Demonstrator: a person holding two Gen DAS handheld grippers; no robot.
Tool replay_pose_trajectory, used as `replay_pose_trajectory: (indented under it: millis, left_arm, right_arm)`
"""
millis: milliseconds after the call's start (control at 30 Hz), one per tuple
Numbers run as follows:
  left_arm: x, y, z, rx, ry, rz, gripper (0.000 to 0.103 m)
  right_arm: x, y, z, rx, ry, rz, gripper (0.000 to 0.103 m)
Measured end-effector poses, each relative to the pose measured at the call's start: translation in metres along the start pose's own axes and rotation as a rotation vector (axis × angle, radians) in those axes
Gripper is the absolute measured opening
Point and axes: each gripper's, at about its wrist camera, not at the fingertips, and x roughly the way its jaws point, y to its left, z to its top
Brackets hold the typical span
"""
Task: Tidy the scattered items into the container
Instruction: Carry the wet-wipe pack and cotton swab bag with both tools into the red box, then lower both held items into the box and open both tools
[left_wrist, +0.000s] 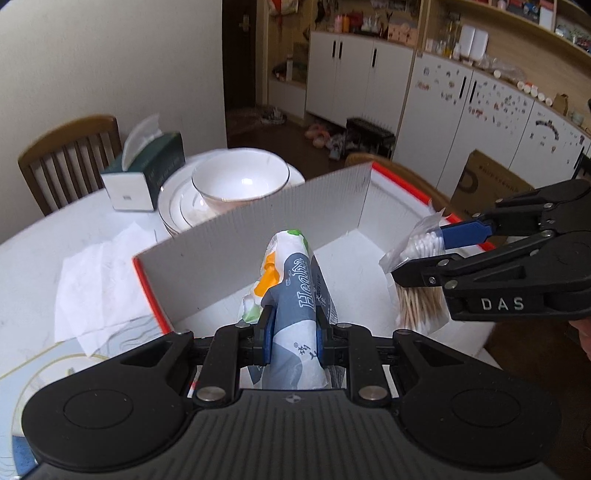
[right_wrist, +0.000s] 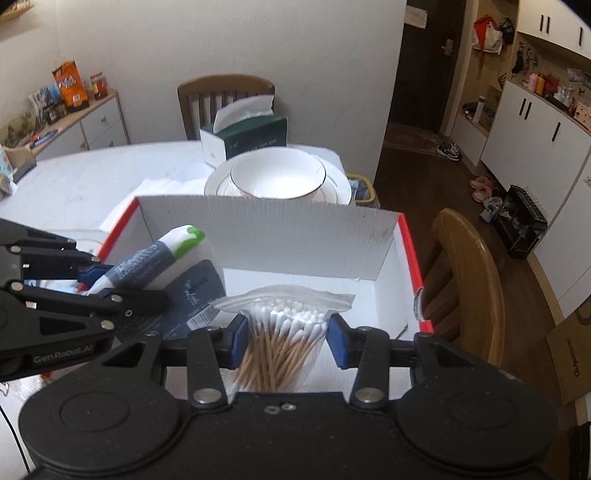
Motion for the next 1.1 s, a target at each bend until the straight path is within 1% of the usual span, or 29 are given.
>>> replay_pose_trajectory:
  millis: [167, 300, 467, 633, 767, 967, 1100]
  left_arm:
    - [0.021, 0.001, 0.007, 0.021, 0.047, -0.006, 0.019]
    - [0.036, 0.001, 0.014, 0.036, 0.083, -0.006, 0.019]
    - [0.051, -0.001, 0.019, 0.049, 0.134, -0.018, 0.019]
    - [0.063, 0.0, 0.023, 0.032, 0.18, -0.049, 0.019]
    - [0.074, 0.003, 0.022, 0.008, 0.237, -0.074, 0.019]
    - [0.08, 0.007, 0.019, -0.009, 0.268, -0.074, 0.019]
    - [0.08, 0.009, 0.019, -0.009, 0.274, -0.079, 0.019]
  right_arm:
    - [0.018, -0.004, 0.001, -0.012, 0.039, -0.004, 0.042]
    - [0.034, -0.008, 0.001, -0.014, 0.084, 0.01, 0.042]
    - [0.046, -0.007, 0.001, -0.055, 0.14, 0.026, 0.042]
    - [0.057, -0.009, 0.002, -0.061, 0.205, 0.033, 0.042]
    - [0.062, -0.005, -0.001, -0.098, 0.233, 0.031, 0.042]
    - [0.071, -0.001, -0.001, -0.12, 0.269, 0.021, 0.042]
    - [0.076, 0.002, 0.0, -0.124, 0.284, 0.017, 0.042]
